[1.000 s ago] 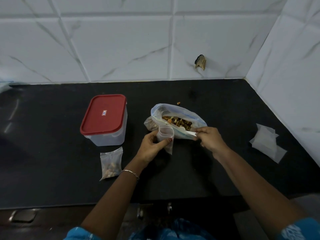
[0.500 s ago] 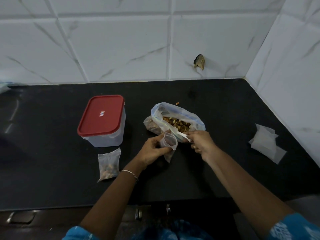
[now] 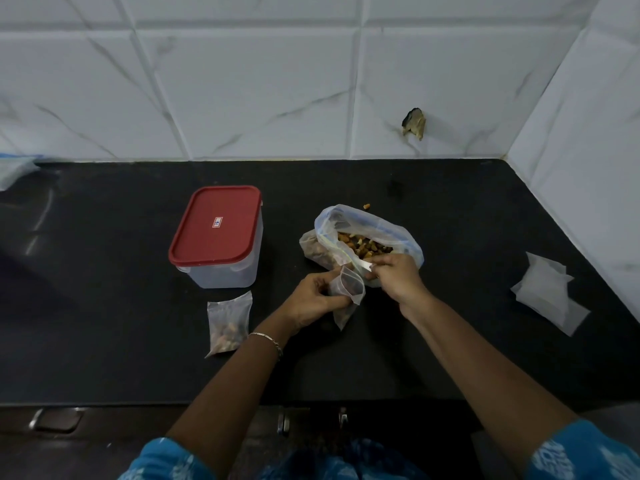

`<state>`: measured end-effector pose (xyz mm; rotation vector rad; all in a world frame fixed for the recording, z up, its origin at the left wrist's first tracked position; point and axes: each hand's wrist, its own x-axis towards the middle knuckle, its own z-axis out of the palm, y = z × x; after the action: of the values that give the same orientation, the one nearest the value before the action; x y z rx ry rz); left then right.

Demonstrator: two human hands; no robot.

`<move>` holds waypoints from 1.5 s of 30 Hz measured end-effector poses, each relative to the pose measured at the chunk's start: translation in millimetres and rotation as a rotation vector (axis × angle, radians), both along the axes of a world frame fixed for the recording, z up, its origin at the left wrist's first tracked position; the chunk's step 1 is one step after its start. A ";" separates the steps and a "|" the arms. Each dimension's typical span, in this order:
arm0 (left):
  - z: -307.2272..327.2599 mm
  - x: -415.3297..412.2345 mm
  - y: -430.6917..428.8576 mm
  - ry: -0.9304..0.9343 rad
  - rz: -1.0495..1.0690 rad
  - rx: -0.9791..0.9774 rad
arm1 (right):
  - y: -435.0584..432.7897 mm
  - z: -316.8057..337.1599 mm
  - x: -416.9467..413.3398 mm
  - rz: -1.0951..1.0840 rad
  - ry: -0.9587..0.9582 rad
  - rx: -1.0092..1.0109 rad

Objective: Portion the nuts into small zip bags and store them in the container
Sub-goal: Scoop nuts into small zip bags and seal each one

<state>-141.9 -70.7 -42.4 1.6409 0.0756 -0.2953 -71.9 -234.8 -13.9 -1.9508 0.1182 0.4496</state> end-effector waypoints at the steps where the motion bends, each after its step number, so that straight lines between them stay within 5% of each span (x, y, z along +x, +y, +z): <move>1: -0.2 0.1 0.1 0.006 -0.006 0.000 | 0.2 2.7 1.2 -0.028 0.073 0.047; 6: -0.8 -1.6 -0.1 0.024 -0.006 0.026 | -2.2 3.3 8.0 -0.149 0.411 0.232; 10: -2.2 -2.1 -1.2 0.013 0.034 -0.012 | -4.0 4.9 6.9 -0.198 0.504 0.337; 20: -14.1 -13.7 -14.1 -0.116 0.306 -0.005 | -12.7 10.3 5.9 -0.185 0.475 0.426; 35: -11.1 -10.7 -30.0 -0.135 0.396 -0.043 | -43.4 42.1 -20.0 -0.095 0.430 0.511; 45: -8.5 -15.5 -25.2 -0.166 0.402 -0.059 | -54.0 46.9 -31.8 -0.016 0.282 0.286</move>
<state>-157.4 -95.9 -51.0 1.5453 0.2646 0.1440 -103.7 -288.8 33.0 -1.5982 0.2370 0.6915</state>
